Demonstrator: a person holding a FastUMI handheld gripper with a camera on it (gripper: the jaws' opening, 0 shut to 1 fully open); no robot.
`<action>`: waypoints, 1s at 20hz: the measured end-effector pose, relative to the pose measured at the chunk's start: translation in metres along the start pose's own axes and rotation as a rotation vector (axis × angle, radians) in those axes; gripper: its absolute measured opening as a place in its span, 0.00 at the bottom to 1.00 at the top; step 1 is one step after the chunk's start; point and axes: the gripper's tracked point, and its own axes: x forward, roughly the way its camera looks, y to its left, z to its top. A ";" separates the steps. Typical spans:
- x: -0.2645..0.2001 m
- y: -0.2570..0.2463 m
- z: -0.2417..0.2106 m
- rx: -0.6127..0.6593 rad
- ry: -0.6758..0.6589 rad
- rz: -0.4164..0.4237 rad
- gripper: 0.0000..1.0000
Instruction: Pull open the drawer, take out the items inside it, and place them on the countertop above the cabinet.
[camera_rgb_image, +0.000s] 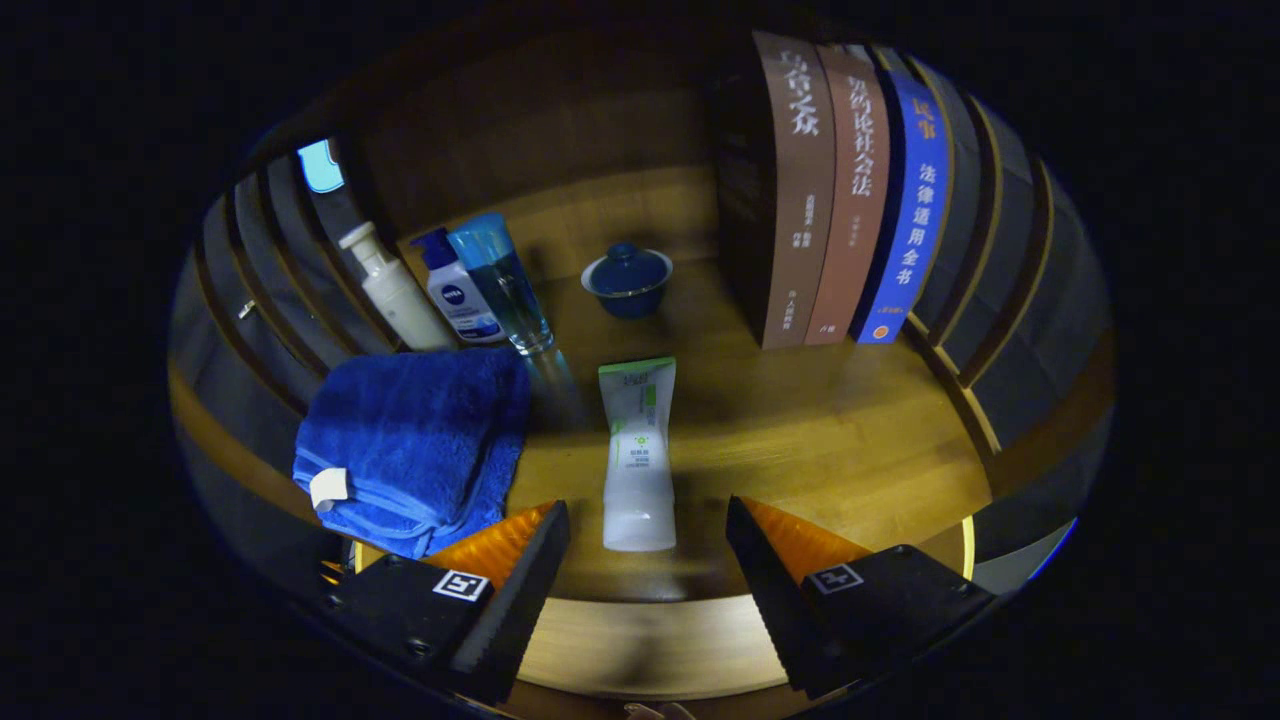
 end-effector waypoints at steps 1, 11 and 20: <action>-0.013 0.002 0.002 -0.005 -0.036 0.006 0.99; -0.193 0.031 -0.034 -0.075 -0.467 0.045 0.99; -0.213 0.021 -0.182 -0.115 -0.556 0.005 0.99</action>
